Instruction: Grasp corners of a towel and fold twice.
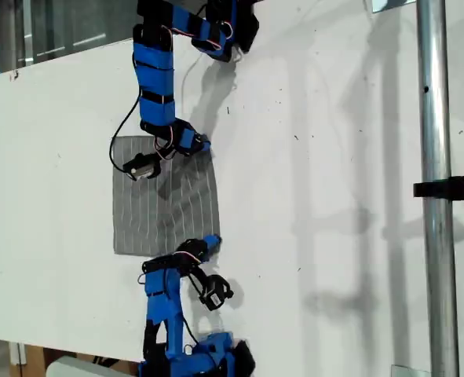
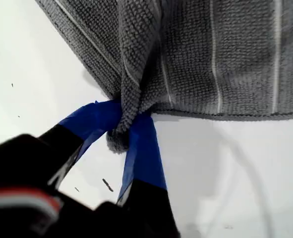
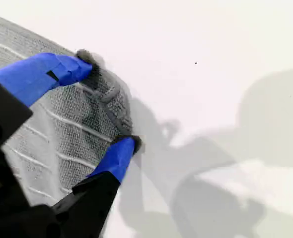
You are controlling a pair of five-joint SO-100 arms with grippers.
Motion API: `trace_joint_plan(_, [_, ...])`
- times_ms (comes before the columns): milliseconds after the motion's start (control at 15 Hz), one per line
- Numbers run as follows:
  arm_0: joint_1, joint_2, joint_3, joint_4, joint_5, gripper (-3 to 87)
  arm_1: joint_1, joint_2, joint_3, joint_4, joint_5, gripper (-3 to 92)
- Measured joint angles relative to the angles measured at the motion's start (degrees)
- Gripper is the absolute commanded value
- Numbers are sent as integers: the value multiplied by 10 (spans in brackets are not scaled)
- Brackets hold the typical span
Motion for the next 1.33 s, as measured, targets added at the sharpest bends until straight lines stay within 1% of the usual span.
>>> trace_joint_plan(67, [-2,-29,-25,11,-2,176,0,1,2,-2,0,-2])
trace_joint_plan(200, [-4,-49,-51,22,-6,-27,0,5,8,-7,0,-2])
trace_joint_plan(467, [-3,-54,-65,25,-4,-29,-12,26,25,-2,1,-2])
trace_joint_plan(600, [13,-12,-64,47,-16,-29,-47,79,26,41,17,-2])
trace_joint_plan(667, [35,32,-64,76,-31,-29,-82,131,19,85,37,-2])
trace_joint_plan(800, [110,135,-59,127,-81,-29,-188,206,-43,182,96,-2])
trace_joint_plan(867, [152,184,-50,135,-112,-29,-241,216,-75,212,121,-2])
trace_joint_plan(933, [168,228,-26,131,-126,-29,-255,218,-86,214,125,-2])
trace_joint_plan(1000, [166,263,11,114,-127,-29,-252,218,-88,217,128,-2])
trace_joint_plan(1067, [145,283,40,93,-115,-29,-232,218,-88,218,118,-2])
trace_joint_plan(1200, [50,282,47,53,-33,-29,-122,218,-88,221,77,-2])
trace_joint_plan(1333, [-45,205,-24,48,59,-29,10,212,-87,203,30,-2])
